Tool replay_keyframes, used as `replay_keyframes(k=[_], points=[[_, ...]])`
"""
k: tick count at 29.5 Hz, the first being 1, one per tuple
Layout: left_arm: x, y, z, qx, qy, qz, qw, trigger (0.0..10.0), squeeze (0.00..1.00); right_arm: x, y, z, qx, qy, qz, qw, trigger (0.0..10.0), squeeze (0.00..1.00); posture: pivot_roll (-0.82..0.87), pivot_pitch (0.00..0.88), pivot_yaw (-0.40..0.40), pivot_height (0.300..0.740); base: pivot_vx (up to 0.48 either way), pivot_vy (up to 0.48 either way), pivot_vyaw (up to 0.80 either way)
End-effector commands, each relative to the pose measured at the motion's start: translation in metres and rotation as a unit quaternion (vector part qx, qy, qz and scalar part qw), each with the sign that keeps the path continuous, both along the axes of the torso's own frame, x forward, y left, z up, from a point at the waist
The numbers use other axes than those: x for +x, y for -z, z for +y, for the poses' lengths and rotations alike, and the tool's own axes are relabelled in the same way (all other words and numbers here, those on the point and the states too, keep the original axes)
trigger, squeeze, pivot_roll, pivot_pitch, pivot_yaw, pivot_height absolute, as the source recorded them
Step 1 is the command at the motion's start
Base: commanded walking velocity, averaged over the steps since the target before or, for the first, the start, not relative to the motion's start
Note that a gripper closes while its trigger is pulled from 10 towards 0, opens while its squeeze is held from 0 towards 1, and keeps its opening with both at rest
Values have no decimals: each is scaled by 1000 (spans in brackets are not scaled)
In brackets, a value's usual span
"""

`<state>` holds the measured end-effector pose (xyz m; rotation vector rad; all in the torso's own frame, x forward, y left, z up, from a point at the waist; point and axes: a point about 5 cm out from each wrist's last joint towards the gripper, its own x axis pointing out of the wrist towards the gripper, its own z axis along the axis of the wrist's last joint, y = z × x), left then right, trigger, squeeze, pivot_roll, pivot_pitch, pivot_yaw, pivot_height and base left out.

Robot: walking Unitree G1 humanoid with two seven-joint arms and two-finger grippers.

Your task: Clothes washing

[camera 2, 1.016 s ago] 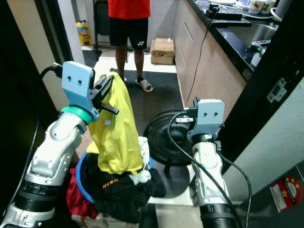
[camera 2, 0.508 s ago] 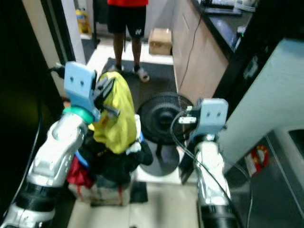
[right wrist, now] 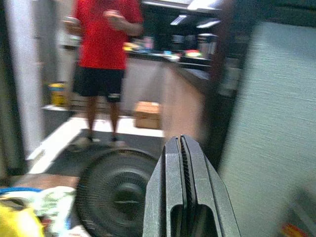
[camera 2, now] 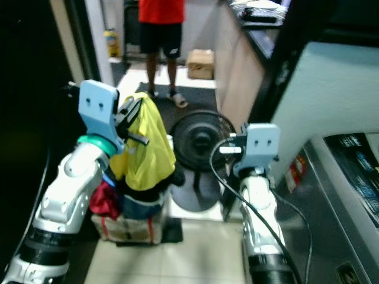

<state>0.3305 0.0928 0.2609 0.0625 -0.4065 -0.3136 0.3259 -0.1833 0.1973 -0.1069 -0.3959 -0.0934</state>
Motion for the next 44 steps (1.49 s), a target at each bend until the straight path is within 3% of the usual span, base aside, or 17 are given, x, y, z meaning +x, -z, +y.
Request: replay_keyframes(k=[1,11,15,16,17,18,22,25,29,44], points=[[-2,-3,-3,1,8,-9,1000,10000,0,0,3,-3,6,4,9,1000,10000,0,28,0,36,740,0,0,-800],[-2,-4,-4,2,9,-9,1000,10000,0,1,0,-3,9,2,5,1000,10000,0,28,0,38,740,0,0,-800],[-1,-9,-3,4,13,-19,1000,10000,0,1,-8,-2,33,-10,-13,999,10000,0,30,0,40,740,0,0,-800],[-1,-15,-1,13,9,-35,999,10000,0,-1,-18,-2,84,-32,-37,995,10000,0,33,0,42,740,0,0,-800],[-1,-15,-1,13,9,-35,999,10000,0,-1,-18,-2,84,-32,-37,995,10000,0,33,0,42,740,0,0,-800],[0,-21,2,20,5,-49,999,10000,0,-3,-28,-1,128,-58,-61,988,10000,0,33,0,42,740,0,0,-800],[1,-36,9,30,-1,-78,996,10000,0,-8,-46,1,171,-92,-100,976,10000,0,36,0,49,740,0,0,-800],[1,-48,14,26,-4,-95,995,10000,0,-10,-55,2,171,-99,-114,974,10000,0,38,0,52,740,0,0,-800],[-2,-90,30,-12,-6,-143,990,10000,0,-15,-77,6,179,-121,-150,965,10000,0,41,0,53,740,0,0,-800],[-1,-93,34,-31,-8,-136,990,10000,0,-16,-79,6,194,-139,-146,960,10000,0,47,0,47,740,0,0,-800]])
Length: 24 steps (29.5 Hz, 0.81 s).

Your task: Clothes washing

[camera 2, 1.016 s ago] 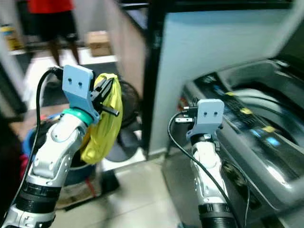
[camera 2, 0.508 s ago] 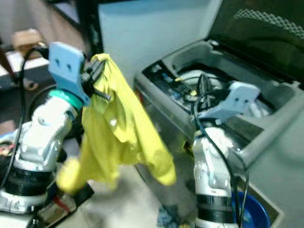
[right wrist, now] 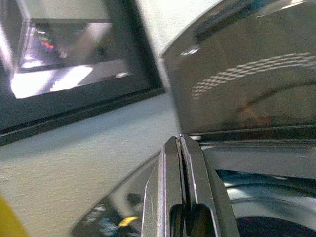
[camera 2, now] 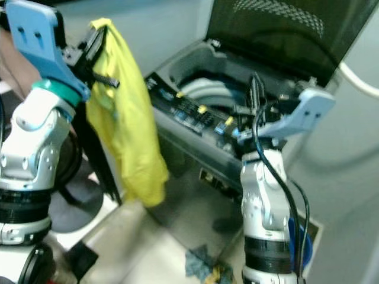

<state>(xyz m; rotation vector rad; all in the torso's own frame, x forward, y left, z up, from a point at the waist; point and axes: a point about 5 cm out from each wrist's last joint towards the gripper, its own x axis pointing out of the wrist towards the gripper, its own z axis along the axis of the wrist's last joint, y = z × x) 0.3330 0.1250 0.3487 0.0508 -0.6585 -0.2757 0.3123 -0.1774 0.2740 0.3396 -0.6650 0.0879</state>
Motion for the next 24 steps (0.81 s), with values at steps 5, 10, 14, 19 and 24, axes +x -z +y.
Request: replay_keyframes(k=[5,10,14,19,24], points=[[-4,-3,1,-7,1,-9,1000,10000,0,-1,1,1,7,-7,4,1000,10000,0,47,0,45,740,0,0,-800],[-4,-3,1,-13,0,-5,1000,10000,0,0,2,1,8,-8,12,1000,10000,0,46,0,43,740,0,0,-800],[-4,-3,2,-18,-4,-5,1000,10000,0,1,3,0,10,-8,13,1000,10000,0,45,0,43,740,0,0,-800],[-4,-4,4,-27,-16,-13,999,10000,0,1,3,1,-5,-3,14,1000,10000,0,46,0,42,740,65,0,-640],[-5,-4,2,-30,-24,-20,999,10000,0,1,4,6,-33,3,16,999,10000,0,48,0,40,740,449,0,0]])
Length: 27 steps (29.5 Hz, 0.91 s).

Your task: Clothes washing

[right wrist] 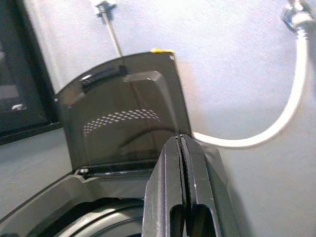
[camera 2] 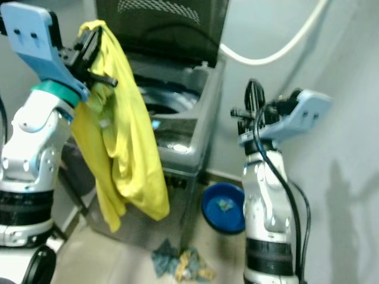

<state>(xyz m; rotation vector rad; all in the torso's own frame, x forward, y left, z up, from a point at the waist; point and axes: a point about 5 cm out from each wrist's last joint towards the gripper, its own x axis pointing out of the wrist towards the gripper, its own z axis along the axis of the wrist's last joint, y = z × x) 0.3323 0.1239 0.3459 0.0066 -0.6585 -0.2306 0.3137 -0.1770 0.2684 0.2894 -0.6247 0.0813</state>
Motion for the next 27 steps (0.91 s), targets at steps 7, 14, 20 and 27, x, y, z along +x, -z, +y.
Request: replay_keyframes(k=[7,14,20,27], points=[[-5,-5,-1,3,-6,-22,1000,10000,0,1,0,9,-18,-8,0,1000,10000,0,51,0,40,740,480,0,0],[-5,-4,-2,3,-5,-21,1000,10000,0,1,1,9,-20,-8,1,1000,10000,0,49,0,38,740,480,0,0],[-4,-3,-4,3,1,-15,1000,10000,0,1,2,8,-24,-4,3,1000,10000,0,44,0,36,740,260,0,0],[-5,-2,-8,9,12,-15,1000,10000,0,1,2,7,-25,-2,4,1000,10000,0,44,0,36,740,0,0,0]])
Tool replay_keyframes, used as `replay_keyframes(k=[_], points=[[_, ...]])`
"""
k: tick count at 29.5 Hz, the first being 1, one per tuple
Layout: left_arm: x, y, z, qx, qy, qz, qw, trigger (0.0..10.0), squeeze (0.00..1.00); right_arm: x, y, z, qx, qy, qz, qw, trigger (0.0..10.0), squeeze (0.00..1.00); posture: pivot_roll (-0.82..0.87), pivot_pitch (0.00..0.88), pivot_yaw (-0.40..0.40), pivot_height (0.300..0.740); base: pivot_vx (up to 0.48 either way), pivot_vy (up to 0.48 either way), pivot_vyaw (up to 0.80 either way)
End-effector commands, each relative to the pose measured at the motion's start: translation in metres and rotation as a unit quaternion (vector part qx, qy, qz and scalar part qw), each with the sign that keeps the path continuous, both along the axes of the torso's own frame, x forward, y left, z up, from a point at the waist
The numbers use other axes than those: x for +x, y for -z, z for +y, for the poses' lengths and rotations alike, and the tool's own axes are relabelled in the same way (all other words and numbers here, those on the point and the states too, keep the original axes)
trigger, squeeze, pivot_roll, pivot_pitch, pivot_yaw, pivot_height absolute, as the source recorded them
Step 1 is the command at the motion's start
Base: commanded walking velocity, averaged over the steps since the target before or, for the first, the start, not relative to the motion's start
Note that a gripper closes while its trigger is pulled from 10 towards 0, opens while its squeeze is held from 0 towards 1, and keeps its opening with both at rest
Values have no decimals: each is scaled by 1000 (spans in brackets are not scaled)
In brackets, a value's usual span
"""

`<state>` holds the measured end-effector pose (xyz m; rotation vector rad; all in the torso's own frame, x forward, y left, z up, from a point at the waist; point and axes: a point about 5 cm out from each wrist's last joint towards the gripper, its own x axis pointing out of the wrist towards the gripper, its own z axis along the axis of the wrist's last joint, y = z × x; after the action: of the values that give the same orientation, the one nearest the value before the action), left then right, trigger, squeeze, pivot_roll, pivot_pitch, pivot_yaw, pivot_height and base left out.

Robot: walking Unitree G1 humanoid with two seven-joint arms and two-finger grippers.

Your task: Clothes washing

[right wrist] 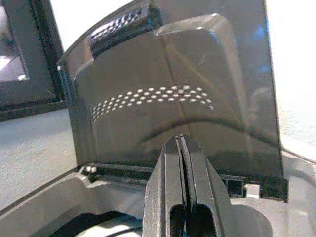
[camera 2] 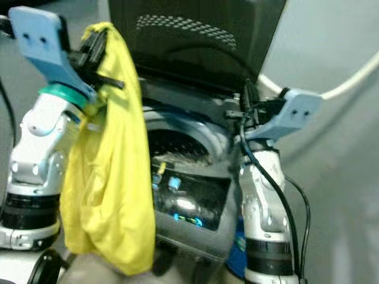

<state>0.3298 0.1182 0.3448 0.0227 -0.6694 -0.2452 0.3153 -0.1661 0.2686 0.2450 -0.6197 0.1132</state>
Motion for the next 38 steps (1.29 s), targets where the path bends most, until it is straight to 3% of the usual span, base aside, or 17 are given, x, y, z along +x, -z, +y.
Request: replay_keyframes(k=[1,12,19,20,21,22,23,25,27,28,29,31,33,34,36,37,38], points=[[-3,-3,-2,0,9,-8,1000,10000,0,-1,2,-3,1,6,4,1000,10000,0,44,0,36,740,0,0,0],[-6,-14,-4,20,35,-39,998,10000,0,0,0,-2,-10,1,-1,1000,10000,0,50,0,34,740,0,0,0],[11,-58,18,106,-80,-146,980,10000,0,-5,-10,10,-56,-38,-24,997,10000,0,33,0,34,740,0,0,0],[14,-79,24,168,-143,-205,953,10000,0,-7,-14,12,-60,-45,-30,997,10000,0,28,0,35,740,0,0,0],[14,-79,24,168,-143,-205,953,10000,0,-7,-14,12,-60,-45,-30,997,10000,0,28,0,35,740,0,0,0],[13,-95,27,227,-197,-259,918,10000,0,-8,-16,13,-62,-47,-35,996,10000,0,28,0,35,740,0,0,0],[13,-95,27,227,-197,-259,918,10000,0,-8,-16,13,-62,-47,-35,996,10000,0,28,0,35,740,0,0,0],[9,-125,30,299,-300,-345,837,10000,0,-11,-19,10,-59,-34,-39,997,10000,0,6,0,55,740,0,0,0],[9,-125,30,299,-300,-345,837,10000,0,-11,-19,10,-59,-34,-39,997,10000,0,6,0,55,740,0,0,0],[7,-137,30,319,-343,-375,800,10000,0,-12,-19,6,-53,-19,-40,998,10000,0,6,0,55,740,0,0,0],[17,-135,32,324,-329,-328,824,10000,0,-14,-17,2,-48,-7,-37,998,10000,0,-3,0,65,740,0,0,0],[17,-135,32,324,-329,-328,824,10000,0,-14,-17,2,-48,-7,-37,998,10000,0,-3,0,65,740,0,0,0],[25,-131,33,325,-307,-288,847,10000,0,-16,-16,0,-45,0,-36,998,10000,0,-3,0,65,740,0,0,0],[53,-88,31,284,-181,-100,936,10000,0,-17,-14,-1,-44,4,-32,998,10000,0,-7,0,66,740,0,0,0],[53,-88,31,284,-181,-100,936,10000,0,-17,-14,-1,-44,4,-32,998,10000,0,-7,0,66,740,0,0,0],[66,-45,22,240,-32,33,970,10000,0,-17,-13,-1,-45,4,-30,999,10000,0,-1,0,64,740,0,0,0],[66,-45,22,240,-32,33,970,10000,0,-17,-13,-1,-45,4,-30,999,10000,0,-1,0,64,740,0,0,0]])
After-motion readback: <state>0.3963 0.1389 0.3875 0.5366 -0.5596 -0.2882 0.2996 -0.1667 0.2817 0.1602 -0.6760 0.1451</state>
